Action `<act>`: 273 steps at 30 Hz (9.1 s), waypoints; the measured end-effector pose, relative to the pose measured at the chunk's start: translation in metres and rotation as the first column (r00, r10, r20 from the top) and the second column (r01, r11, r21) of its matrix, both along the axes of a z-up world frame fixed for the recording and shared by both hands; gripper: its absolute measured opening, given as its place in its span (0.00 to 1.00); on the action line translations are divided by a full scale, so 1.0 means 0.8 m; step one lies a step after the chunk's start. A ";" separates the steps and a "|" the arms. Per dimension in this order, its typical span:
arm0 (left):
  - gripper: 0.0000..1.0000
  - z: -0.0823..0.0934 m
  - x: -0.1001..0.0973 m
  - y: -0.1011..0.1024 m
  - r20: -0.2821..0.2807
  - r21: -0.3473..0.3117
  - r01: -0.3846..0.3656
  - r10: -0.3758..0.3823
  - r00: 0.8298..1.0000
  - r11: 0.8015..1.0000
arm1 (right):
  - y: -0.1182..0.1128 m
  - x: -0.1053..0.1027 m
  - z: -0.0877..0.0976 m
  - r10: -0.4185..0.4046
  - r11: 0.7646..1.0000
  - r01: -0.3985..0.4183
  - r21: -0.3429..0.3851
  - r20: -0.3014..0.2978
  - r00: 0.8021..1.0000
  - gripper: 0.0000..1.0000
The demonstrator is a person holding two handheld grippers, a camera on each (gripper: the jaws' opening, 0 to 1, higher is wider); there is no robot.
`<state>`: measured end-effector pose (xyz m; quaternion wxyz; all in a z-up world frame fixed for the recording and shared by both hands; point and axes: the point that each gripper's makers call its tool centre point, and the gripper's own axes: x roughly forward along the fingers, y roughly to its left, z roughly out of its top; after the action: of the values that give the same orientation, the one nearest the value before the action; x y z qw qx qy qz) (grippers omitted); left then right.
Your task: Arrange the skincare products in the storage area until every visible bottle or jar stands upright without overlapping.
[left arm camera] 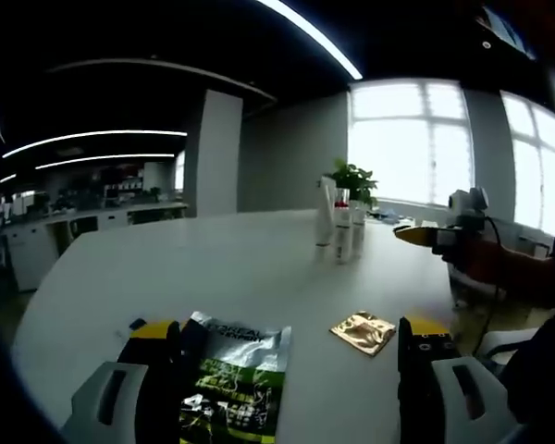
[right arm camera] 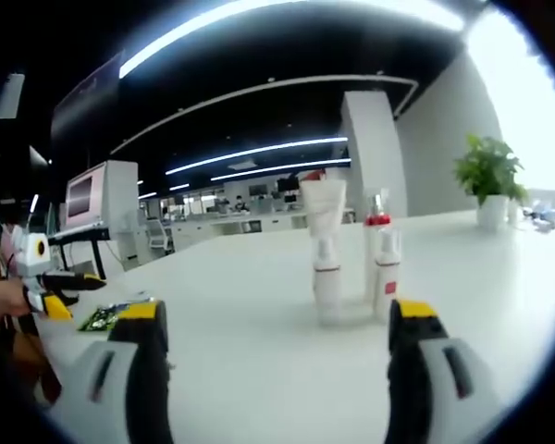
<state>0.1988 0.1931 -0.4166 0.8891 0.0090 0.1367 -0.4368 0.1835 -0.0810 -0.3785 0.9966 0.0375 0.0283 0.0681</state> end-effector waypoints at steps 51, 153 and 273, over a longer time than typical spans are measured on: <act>0.46 -0.002 0.029 0.063 0.002 0.046 -0.043 0.043 0.999 0.998 | 0.040 0.006 -0.026 0.080 0.995 -0.077 0.069 -0.048 0.996 0.96; 0.00 -0.073 0.047 0.092 -0.083 0.270 -0.013 0.037 0.996 0.963 | 0.272 0.053 -0.077 0.609 0.793 -0.540 0.282 -0.369 0.702 0.63; 0.00 -0.073 0.045 0.096 -0.108 0.179 -0.061 0.081 0.991 0.982 | 0.320 0.063 -0.078 0.662 0.730 -0.514 0.450 -0.280 0.695 0.00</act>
<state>0.2349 0.2695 -0.4753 0.8905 0.0569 0.2258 -0.3908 0.2337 0.1749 -0.4406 0.8667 0.2098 0.2419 0.3824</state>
